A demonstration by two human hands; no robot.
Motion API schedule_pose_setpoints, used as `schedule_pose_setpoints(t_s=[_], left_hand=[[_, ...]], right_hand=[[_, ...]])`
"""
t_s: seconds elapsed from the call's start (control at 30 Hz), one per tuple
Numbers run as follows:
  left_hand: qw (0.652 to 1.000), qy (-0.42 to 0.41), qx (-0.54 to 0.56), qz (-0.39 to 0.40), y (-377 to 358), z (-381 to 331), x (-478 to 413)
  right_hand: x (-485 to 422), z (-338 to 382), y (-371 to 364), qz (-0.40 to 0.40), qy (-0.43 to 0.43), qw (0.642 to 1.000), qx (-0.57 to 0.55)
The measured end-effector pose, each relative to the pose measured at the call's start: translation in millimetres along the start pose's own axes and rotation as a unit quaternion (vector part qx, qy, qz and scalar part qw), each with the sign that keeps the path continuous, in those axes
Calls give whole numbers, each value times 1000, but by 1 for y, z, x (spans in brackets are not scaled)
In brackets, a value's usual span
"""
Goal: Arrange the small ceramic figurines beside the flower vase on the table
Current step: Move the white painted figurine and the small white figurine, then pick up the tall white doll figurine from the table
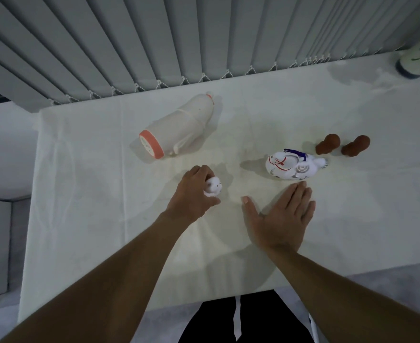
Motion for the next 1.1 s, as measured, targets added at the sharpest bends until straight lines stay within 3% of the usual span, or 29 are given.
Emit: schedule_pose_setpoints(t_s=[0.53, 0.8, 0.87, 0.97, 1.1], left_hand=[[999, 36, 8, 18, 6, 6, 8], [999, 19, 18, 21, 48, -3, 24], [1000, 1, 11, -8, 58, -8, 24], [989, -57, -42, -127, 78, -18, 17], [968, -46, -104, -224, 104, -33, -1]], right_hand=[[-1, -1, -2, -10, 18, 999, -26], [5, -2, 17, -68, 56, 987, -133], [5, 10, 28, -53, 107, 976, -183], [-4, 40, 47, -21, 222, 936, -272], [-38, 83, 68, 28, 251, 899, -357]])
Point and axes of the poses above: each hand's wrist, its own x-axis away from the middle knuckle, its own y-axis out of the back of the hand, z = x × y, the point moved 4 cm from there along -x, towards the middle knuckle, and after that the axes turned 5 degrees about y, right-handed, at the moved point
